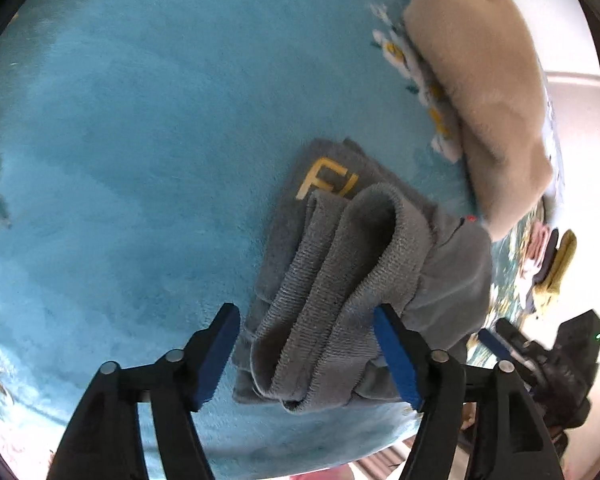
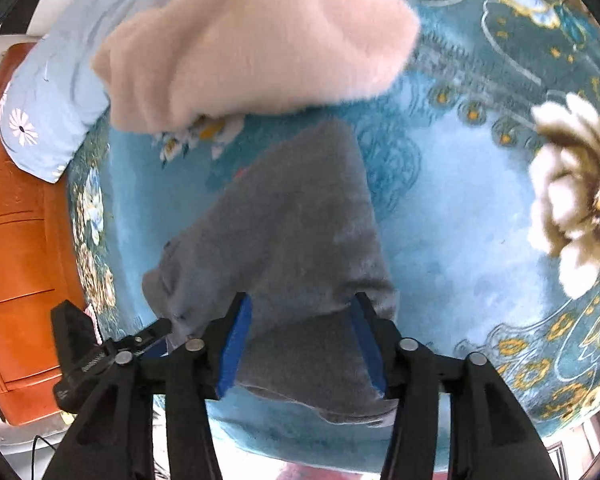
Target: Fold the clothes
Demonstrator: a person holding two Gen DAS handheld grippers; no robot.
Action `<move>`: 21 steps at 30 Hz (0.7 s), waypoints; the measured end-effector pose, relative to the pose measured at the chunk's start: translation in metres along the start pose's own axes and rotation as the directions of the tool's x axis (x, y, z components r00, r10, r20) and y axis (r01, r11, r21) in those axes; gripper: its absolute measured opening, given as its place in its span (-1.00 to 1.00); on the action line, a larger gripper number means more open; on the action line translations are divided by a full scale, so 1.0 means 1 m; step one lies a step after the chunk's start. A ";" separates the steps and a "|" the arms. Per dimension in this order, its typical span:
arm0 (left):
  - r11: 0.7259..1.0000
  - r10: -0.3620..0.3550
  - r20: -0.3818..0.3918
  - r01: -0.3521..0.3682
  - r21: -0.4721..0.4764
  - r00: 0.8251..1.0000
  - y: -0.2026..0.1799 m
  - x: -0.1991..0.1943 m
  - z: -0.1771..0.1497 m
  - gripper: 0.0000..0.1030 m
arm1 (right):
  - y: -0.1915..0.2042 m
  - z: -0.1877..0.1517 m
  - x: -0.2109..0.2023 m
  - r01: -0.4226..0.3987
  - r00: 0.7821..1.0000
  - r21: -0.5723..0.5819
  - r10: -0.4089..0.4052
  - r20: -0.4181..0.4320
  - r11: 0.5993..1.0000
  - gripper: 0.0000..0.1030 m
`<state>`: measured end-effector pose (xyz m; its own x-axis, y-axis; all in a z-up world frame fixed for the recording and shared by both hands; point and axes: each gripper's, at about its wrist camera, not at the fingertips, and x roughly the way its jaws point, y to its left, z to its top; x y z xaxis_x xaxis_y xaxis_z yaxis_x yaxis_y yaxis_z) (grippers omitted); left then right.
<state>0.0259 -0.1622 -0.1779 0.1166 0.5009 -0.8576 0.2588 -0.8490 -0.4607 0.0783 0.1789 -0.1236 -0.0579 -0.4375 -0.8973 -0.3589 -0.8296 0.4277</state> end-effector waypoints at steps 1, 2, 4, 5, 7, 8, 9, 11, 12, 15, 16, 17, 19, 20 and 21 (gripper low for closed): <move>1.000 -0.004 -0.005 0.004 -0.007 1.000 0.002 0.003 0.001 0.53 | -0.005 0.001 0.000 0.008 1.000 0.003 -0.008 -0.004 1.000 0.04; 1.000 -0.012 -0.008 0.012 -0.021 1.000 0.006 0.006 0.003 0.58 | -0.011 0.002 0.004 0.019 1.000 0.013 -0.019 -0.016 1.000 0.04; 0.997 -0.044 -0.006 0.043 -0.065 0.999 0.014 0.010 0.006 0.62 | -0.024 0.001 0.016 0.027 0.998 0.048 -0.025 -0.058 0.998 0.04; 0.995 -0.062 0.000 0.061 -0.084 0.998 0.017 0.011 0.007 0.62 | -0.032 0.001 0.024 0.018 0.997 0.075 -0.013 -0.076 0.997 0.04; 0.989 -0.092 0.017 0.093 -0.112 0.996 0.021 0.011 0.008 0.64 | -0.044 0.002 0.031 -0.013 0.996 0.118 0.023 -0.086 0.993 0.05; 0.987 -0.103 0.022 0.105 -0.120 0.994 0.023 0.011 0.009 0.64 | -0.048 0.002 0.035 -0.031 0.995 0.144 0.044 -0.085 0.989 0.05; 0.986 -0.111 0.025 0.113 -0.124 0.994 0.023 0.012 0.009 0.64 | -0.052 0.002 0.039 -0.044 0.995 0.165 0.058 -0.085 0.985 0.05; 0.985 -0.120 0.025 0.122 -0.124 0.993 0.024 0.013 0.010 0.65 | -0.056 0.002 0.046 -0.060 0.993 0.196 0.077 -0.084 0.979 0.05; 0.984 -0.125 0.024 0.127 -0.124 0.992 0.023 0.012 0.010 0.64 | -0.057 0.002 0.047 -0.064 0.993 0.206 0.082 -0.083 0.976 0.05; 0.980 -0.150 0.025 0.152 -0.132 0.988 0.021 0.011 0.010 0.34 | -0.057 0.000 0.048 -0.065 0.994 0.213 0.083 -0.077 0.975 0.05; 0.978 -0.156 0.025 0.158 -0.139 0.987 0.020 0.011 0.010 0.31 | -0.057 -0.001 0.047 -0.066 0.994 0.210 0.084 -0.076 0.976 0.05; 0.976 -0.163 0.025 0.165 -0.145 0.986 0.018 0.011 0.009 0.28 | -0.056 -0.001 0.045 -0.069 0.993 0.209 0.086 -0.078 0.976 0.05; 0.979 -0.146 0.028 0.148 -0.140 0.989 0.013 0.010 0.008 0.15 | -0.055 -0.002 0.043 -0.076 0.993 0.212 0.094 -0.078 0.974 0.02; 0.981 -0.133 0.030 0.136 -0.136 0.991 0.009 0.009 0.007 0.08 | -0.053 -0.003 0.042 -0.072 0.993 0.209 0.090 -0.077 0.975 -0.03; 0.985 -0.118 0.035 0.121 -0.127 0.992 0.002 0.012 0.008 0.03 | -0.051 -0.004 0.041 -0.067 0.993 0.206 0.084 -0.077 0.976 -0.12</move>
<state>0.0199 -0.1594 -0.1906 0.0518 0.5912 -0.8049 0.3903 -0.7538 -0.5286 0.0979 0.2024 -0.1818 -0.0160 -0.5311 -0.8472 -0.5382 -0.7095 0.4549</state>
